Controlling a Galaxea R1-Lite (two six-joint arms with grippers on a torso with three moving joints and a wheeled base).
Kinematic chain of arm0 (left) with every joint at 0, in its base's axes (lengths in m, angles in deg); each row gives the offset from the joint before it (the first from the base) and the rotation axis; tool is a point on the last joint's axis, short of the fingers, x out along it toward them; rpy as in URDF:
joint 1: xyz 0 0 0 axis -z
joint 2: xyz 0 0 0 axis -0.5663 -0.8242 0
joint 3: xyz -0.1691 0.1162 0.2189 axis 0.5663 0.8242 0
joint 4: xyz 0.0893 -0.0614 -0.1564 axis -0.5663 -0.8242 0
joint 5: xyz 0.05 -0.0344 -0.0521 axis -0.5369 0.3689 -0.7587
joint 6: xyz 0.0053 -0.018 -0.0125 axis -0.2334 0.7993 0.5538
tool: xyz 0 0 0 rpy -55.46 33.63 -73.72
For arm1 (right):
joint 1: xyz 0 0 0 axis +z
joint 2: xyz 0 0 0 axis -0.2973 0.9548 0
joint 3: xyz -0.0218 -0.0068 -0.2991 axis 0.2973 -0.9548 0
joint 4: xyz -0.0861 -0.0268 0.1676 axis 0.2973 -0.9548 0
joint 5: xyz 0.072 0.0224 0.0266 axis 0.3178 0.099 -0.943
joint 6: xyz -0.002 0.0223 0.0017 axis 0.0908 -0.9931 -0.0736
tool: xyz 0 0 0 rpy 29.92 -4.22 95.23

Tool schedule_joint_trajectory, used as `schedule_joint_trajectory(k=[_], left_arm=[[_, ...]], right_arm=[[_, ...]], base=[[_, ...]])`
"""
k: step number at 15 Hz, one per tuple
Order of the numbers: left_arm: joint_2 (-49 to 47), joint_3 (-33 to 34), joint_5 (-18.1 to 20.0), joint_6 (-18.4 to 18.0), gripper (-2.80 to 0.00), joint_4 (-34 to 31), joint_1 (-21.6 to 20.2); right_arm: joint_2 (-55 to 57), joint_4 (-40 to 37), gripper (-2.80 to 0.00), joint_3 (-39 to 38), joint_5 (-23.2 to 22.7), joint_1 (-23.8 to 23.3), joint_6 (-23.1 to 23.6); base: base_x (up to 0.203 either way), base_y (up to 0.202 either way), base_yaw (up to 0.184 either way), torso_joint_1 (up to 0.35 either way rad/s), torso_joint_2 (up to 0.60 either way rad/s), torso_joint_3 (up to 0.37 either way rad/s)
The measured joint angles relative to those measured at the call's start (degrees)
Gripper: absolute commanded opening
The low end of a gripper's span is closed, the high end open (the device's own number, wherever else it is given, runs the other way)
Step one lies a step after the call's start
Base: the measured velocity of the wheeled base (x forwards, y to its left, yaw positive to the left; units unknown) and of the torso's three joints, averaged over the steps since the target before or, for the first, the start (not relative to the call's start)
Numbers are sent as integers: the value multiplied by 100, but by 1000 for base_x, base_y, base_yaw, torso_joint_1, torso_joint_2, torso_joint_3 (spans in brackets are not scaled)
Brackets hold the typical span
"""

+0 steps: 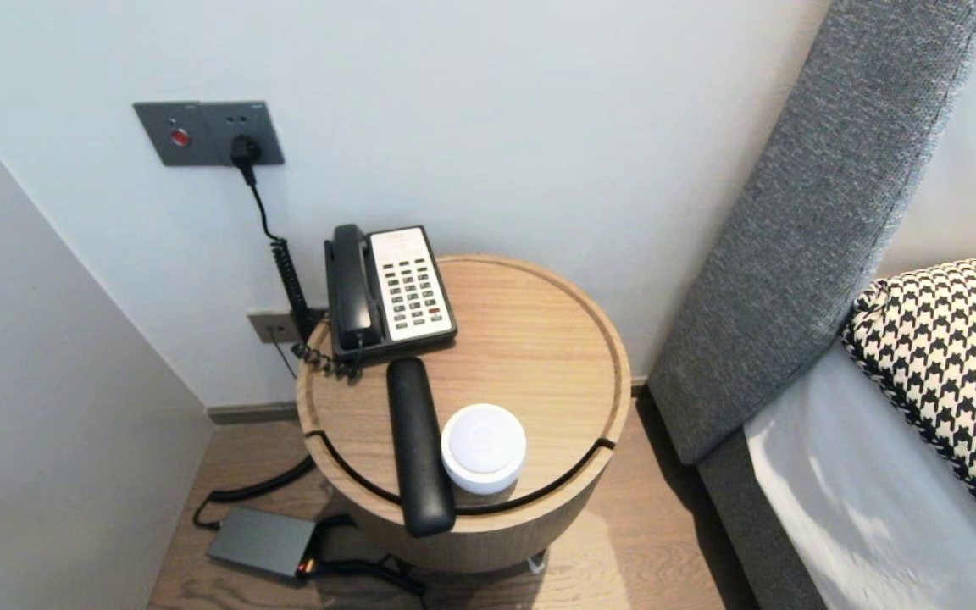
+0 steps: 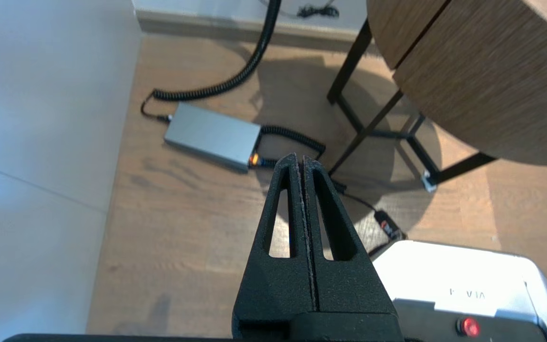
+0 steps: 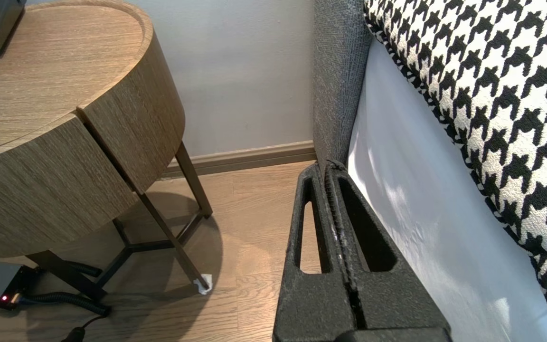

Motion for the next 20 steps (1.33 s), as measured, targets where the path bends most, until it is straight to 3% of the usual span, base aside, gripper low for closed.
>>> schedule_joint_trajectory(k=[11, 14, 20], left_arm=[[1205, 11, 77, -29, -280, 8, 130], [1494, 15, -402, 0, -280, 8, 139], [1591, 48, -321, -486, -280, 70, 139]], right_arm=[[0, 2, -280, 0, 0, -2, 0], [0, 2, -280, 0, 0, -2, 0], [0, 2, -280, 0, 0, -2, 0]], base=[[0, 0, 0, 0, 0, 0], [0, 0, 0, 0, 0, 0], [0, 0, 0, 0, 0, 0]])
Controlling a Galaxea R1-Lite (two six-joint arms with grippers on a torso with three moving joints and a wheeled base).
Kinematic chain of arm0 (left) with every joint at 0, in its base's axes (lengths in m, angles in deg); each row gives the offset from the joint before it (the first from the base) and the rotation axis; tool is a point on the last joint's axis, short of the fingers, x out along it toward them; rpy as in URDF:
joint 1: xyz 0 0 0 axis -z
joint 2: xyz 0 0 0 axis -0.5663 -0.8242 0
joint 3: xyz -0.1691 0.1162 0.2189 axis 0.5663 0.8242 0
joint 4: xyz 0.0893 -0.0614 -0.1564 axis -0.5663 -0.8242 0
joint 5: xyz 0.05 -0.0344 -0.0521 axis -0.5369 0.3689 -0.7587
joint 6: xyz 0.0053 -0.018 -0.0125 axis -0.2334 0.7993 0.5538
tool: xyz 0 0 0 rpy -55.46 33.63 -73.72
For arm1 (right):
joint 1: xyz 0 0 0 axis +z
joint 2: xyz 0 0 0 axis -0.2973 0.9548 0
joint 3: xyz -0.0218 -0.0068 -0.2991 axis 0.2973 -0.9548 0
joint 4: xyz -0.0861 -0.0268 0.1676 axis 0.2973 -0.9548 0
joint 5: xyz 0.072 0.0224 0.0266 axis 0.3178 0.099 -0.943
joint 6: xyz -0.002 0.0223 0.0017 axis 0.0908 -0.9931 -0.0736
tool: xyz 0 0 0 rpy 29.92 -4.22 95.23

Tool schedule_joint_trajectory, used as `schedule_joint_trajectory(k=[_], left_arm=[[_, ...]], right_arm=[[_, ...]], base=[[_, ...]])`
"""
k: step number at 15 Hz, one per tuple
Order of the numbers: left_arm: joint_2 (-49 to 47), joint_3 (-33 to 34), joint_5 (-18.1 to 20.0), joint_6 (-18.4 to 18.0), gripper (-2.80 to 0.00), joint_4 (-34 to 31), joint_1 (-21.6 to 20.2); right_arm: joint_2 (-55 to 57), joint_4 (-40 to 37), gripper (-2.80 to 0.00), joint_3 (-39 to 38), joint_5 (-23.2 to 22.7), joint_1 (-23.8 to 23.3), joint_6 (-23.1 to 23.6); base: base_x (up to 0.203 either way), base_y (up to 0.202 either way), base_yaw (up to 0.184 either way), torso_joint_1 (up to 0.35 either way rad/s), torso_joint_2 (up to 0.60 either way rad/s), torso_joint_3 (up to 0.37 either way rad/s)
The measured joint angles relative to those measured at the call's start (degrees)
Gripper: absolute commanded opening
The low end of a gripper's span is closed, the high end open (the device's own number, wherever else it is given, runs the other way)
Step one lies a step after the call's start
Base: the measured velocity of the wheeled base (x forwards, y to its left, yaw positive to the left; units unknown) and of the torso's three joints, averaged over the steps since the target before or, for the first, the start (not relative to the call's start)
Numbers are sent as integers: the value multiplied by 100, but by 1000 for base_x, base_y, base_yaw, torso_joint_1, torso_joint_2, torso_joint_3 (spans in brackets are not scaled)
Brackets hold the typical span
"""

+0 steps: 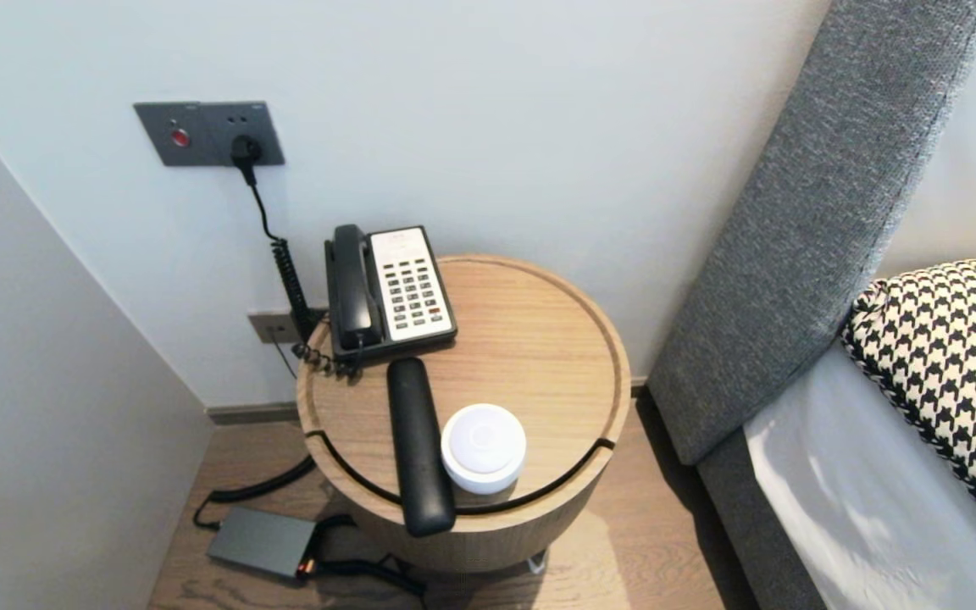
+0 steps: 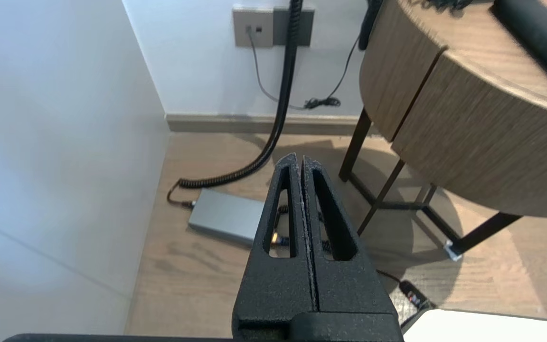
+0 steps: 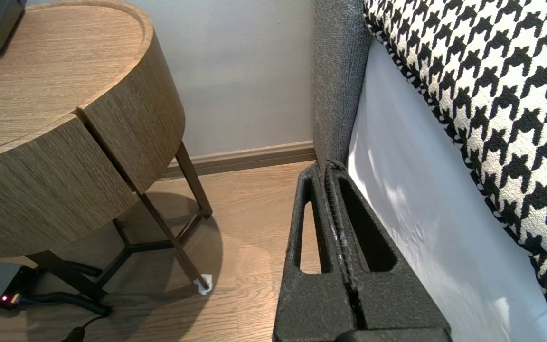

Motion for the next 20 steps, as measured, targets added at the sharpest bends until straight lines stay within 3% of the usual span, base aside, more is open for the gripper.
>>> schedule_joint_trajectory(k=[3, 6, 20], left_arm=[[5, 110, 43, -41, -280, 323, 0], [7, 323, 109, -333, -280, 783, 0], [7, 357, 142, -227, -280, 825, 10]], right_arm=[[0, 0, -280, 0, 0, 2, 0], [0, 0, -280, 0, 0, 2, 0], [0, -1, -280, 0, 0, 2, 0]], base=[[0, 0, 0, 0, 0, 0], [0, 0, 0, 0, 0, 0], [0, 0, 0, 0, 0, 0]])
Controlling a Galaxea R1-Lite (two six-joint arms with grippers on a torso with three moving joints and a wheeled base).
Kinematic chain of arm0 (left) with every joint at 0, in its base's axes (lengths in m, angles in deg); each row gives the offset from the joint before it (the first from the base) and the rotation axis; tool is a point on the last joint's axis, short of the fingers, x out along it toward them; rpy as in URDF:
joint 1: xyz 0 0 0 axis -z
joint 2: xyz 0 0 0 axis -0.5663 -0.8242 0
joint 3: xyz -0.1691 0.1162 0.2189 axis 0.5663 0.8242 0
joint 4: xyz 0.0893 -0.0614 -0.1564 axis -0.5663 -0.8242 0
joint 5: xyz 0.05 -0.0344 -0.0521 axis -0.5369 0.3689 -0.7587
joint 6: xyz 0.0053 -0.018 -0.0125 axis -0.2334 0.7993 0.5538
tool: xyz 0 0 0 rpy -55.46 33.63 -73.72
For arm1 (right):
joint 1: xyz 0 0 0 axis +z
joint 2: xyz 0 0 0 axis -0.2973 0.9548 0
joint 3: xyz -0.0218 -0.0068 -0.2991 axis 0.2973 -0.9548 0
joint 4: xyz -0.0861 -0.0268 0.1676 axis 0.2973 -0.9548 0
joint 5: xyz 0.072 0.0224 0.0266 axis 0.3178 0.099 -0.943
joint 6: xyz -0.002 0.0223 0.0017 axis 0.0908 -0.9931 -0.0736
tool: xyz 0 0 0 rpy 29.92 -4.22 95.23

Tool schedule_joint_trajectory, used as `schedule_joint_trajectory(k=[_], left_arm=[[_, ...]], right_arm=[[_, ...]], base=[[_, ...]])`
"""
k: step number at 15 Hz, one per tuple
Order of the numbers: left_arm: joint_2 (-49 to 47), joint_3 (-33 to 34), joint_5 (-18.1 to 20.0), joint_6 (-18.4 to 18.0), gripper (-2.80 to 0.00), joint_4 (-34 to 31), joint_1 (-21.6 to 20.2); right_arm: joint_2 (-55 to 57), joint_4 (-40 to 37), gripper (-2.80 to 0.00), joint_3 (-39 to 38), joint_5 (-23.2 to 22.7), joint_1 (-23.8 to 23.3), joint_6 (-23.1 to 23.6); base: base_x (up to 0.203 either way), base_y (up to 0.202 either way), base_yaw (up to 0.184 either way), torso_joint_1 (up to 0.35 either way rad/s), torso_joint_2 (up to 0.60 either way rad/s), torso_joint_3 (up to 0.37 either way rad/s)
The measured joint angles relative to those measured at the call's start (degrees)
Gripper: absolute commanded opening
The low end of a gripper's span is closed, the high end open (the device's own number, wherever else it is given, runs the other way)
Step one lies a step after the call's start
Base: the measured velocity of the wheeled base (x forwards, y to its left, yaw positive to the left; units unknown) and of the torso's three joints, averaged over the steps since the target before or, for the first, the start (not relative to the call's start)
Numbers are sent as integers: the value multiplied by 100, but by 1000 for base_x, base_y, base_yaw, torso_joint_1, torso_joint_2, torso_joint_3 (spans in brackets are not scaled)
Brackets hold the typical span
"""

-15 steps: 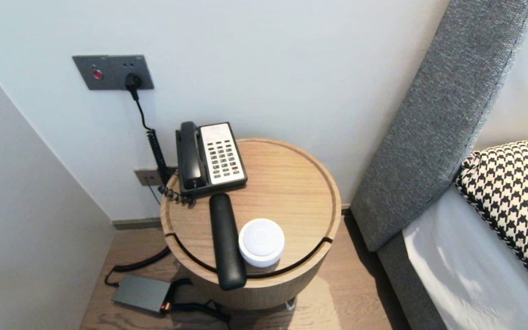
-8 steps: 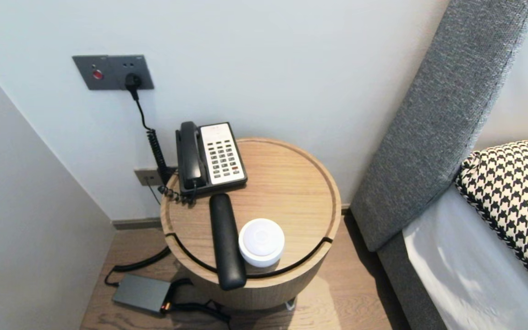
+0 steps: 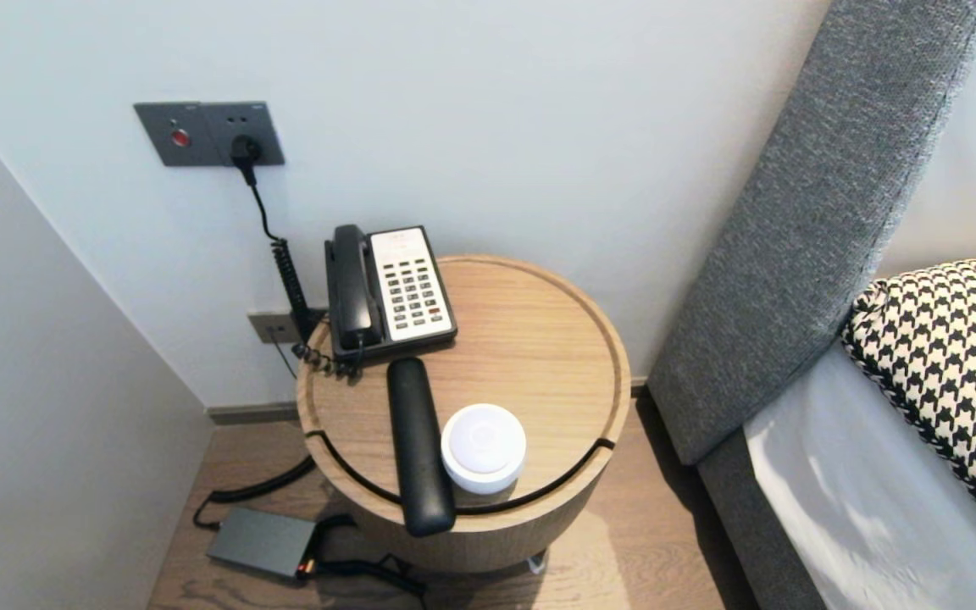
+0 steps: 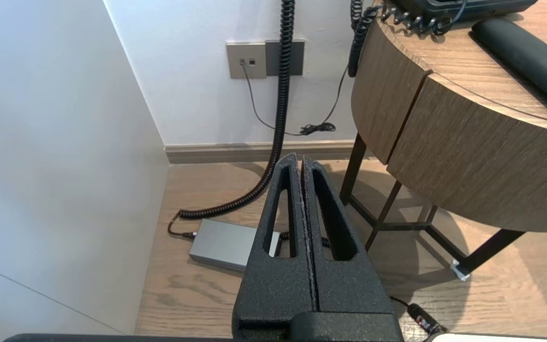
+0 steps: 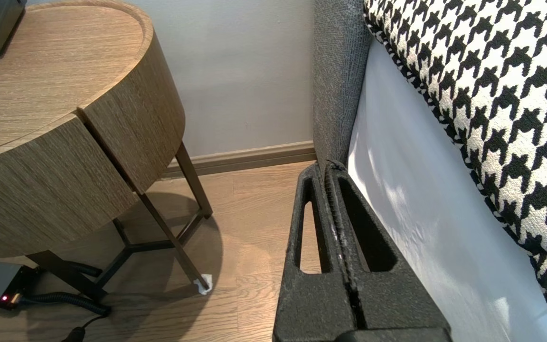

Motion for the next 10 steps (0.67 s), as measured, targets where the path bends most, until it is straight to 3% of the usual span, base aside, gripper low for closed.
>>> schedule_joint_trajectory(k=[10], left_arm=[[0, 0, -1, 0, -280, 0, 0]], right_arm=[[0, 1, -280, 0, 2, 0, -5]], base=[[0, 0, 0, 0, 0, 0]])
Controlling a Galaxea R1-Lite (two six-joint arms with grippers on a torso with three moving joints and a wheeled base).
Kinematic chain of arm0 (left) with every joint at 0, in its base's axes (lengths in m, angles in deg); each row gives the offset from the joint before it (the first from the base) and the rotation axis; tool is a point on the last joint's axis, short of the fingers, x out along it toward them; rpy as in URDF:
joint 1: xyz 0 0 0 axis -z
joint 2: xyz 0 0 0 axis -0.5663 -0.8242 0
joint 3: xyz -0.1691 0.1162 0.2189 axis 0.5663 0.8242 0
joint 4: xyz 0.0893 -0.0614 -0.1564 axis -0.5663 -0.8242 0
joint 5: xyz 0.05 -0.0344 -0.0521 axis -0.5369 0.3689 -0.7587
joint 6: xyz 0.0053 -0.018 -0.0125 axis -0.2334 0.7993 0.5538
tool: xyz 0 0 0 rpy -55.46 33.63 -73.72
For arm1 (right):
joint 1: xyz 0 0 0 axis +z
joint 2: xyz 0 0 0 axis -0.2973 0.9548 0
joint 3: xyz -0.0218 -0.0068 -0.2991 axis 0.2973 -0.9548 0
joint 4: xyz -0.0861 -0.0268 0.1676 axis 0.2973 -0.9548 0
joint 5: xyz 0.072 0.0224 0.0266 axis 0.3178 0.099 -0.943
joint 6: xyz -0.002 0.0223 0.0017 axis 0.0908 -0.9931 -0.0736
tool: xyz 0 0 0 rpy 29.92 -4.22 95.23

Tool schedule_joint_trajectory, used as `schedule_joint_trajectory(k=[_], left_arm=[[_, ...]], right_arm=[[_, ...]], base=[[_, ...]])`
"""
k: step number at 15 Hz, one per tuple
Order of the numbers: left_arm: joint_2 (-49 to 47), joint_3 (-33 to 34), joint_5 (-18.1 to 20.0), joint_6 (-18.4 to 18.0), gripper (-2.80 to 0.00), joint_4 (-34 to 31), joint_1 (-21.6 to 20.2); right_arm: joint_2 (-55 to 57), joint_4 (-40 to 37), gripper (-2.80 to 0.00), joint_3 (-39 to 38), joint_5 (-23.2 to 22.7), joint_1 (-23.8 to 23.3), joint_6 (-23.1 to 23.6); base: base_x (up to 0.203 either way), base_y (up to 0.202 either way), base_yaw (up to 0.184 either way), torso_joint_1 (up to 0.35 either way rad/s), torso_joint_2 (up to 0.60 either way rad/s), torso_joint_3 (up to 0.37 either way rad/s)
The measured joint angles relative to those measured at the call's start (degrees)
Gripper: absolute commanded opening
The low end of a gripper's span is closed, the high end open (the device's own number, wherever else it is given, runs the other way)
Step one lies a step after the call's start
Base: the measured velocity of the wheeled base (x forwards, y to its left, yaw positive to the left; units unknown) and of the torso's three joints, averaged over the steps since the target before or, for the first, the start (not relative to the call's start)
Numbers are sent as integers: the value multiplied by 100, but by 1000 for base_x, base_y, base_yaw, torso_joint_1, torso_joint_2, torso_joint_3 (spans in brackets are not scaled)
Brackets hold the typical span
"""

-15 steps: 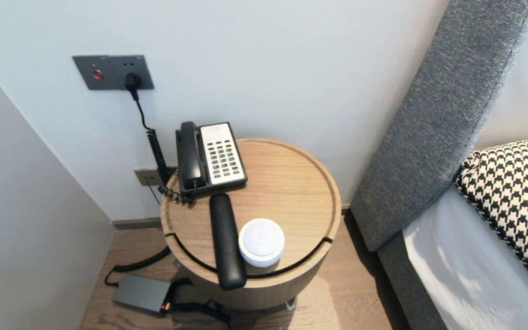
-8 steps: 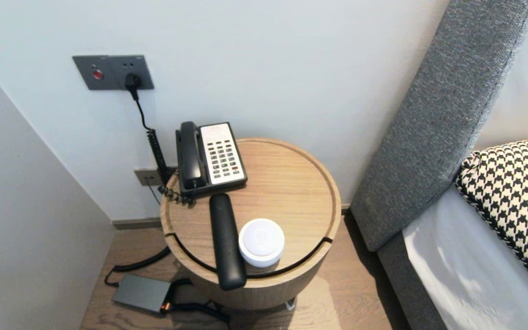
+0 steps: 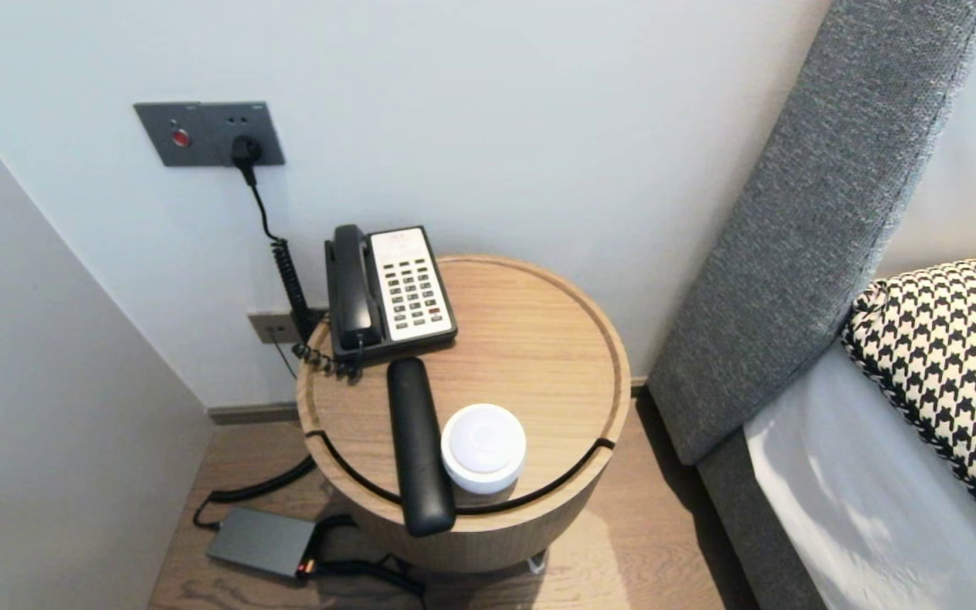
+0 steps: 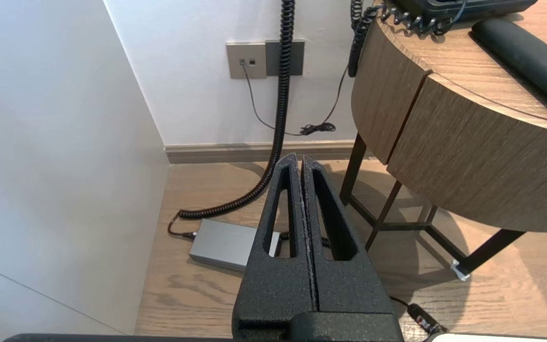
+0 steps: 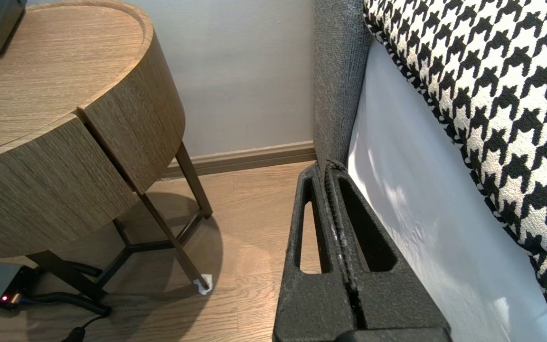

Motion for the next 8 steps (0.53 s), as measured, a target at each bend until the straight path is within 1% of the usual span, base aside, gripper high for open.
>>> schedule_joint_trajectory(k=[8], left_arm=[[0, 0, 0, 0, -280, 0, 0]], right_arm=[[0, -1, -280, 0, -1, 0, 4]], base=[[0, 0, 0, 0, 0, 0]])
